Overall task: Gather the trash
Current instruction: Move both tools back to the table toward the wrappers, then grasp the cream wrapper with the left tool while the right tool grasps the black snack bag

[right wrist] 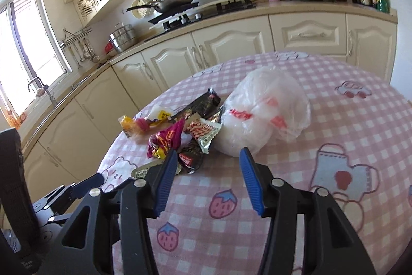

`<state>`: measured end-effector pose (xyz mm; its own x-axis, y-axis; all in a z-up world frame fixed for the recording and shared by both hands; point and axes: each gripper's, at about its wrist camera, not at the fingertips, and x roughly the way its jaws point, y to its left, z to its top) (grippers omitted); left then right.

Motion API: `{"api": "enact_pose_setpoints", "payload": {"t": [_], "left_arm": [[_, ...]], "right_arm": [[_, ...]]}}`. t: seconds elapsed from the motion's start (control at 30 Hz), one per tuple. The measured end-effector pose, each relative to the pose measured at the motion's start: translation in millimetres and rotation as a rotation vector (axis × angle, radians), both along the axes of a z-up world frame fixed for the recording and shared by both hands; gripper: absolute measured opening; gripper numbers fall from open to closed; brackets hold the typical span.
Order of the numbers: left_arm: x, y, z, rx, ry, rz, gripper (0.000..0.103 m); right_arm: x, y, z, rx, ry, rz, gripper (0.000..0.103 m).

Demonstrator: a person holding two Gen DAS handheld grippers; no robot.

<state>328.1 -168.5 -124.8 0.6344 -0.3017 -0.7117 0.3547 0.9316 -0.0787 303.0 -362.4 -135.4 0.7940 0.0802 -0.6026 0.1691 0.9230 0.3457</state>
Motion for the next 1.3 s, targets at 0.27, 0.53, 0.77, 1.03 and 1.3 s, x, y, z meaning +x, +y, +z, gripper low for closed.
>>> {"api": "enact_pose_setpoints", "payload": {"t": [0.27,0.53,0.77,1.03,1.3], "left_arm": [[17,-1,-8,-0.017,0.042,-0.02,0.072],[31,-6,-14,-0.053,0.101,-0.054,0.071],[32,-19,-15,-0.016,0.097,-0.085,0.044],[23,-6,-8,-0.055,0.066,-0.069,0.017],[-8,15,12,-0.117,0.005,-0.052,0.013]], "right_arm": [[37,4,-21,0.104,0.089,0.059,0.05],[54,3,-31,0.144,0.131,0.08,0.027],[56,2,-30,0.144,0.128,0.083,0.022],[39,3,-23,0.12,0.102,0.065,0.012],[6,12,-4,0.091,0.05,0.067,0.005]]}}
